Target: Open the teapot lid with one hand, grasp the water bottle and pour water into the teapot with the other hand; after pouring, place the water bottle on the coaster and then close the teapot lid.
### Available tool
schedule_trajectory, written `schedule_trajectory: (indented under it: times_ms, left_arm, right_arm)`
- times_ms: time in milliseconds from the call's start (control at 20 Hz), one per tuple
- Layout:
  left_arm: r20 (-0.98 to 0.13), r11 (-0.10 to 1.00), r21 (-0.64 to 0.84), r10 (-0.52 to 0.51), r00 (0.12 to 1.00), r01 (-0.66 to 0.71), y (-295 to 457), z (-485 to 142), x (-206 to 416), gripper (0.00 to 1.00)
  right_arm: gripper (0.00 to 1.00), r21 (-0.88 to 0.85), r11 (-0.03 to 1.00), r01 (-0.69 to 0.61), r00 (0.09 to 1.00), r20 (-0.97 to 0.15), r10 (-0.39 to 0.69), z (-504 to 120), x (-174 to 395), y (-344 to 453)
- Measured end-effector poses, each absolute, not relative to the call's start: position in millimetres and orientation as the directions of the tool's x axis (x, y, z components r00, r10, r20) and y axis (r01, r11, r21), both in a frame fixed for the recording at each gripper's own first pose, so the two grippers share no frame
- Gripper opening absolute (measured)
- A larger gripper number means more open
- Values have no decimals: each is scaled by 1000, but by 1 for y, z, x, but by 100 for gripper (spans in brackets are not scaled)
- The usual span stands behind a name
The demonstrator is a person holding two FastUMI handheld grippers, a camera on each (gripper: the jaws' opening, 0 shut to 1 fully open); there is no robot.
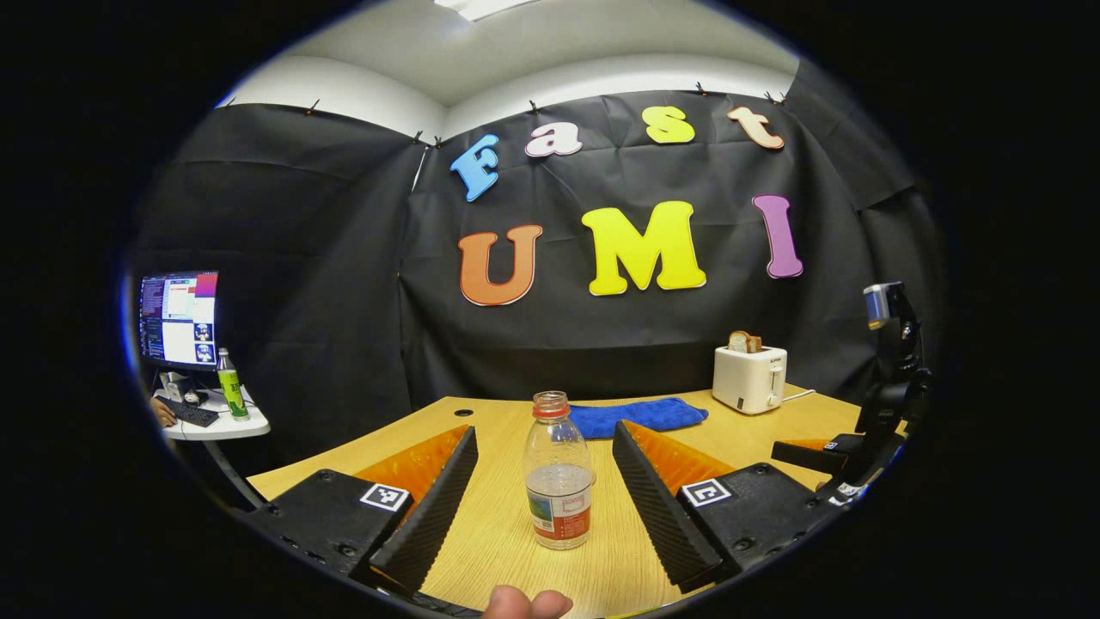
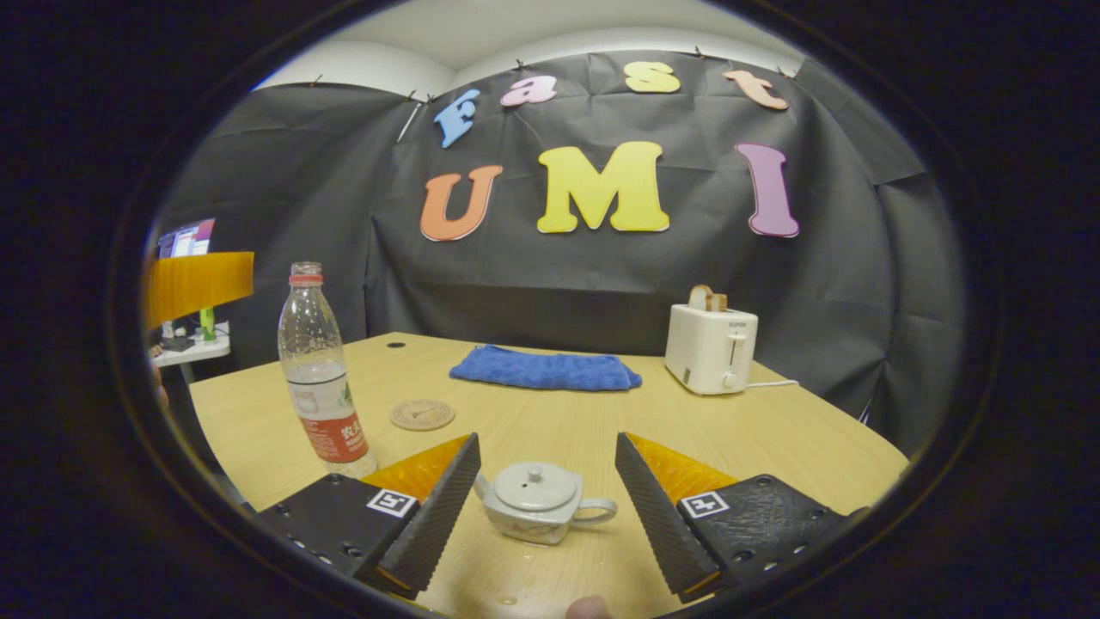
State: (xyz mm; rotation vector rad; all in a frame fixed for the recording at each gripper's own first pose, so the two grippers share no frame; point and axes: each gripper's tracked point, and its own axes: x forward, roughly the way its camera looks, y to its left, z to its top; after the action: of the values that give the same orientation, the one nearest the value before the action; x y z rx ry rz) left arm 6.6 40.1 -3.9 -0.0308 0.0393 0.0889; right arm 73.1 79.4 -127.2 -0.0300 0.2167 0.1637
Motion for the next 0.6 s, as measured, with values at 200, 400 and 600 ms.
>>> schedule_trajectory:
  times_ms: [200, 400, 600]
  left_arm:
    - [-42, 995, -23, 98, 994, -99, 47, -6, 7, 99]
    - [-52, 994, -21, 106, 993, -107, 52, -10, 10, 99]
    - [-57, 994, -25, 108, 993, -109, 54, -12, 10, 99]
  right_arm:
    - [80, -11, 986, -167, 957, -242, 159, -137, 82, 82]
    - [49, -13, 984, -178, 953, -253, 169, -141, 88, 85]
    - [18, 2, 984, -178, 951, -258, 172, -146, 93, 82]
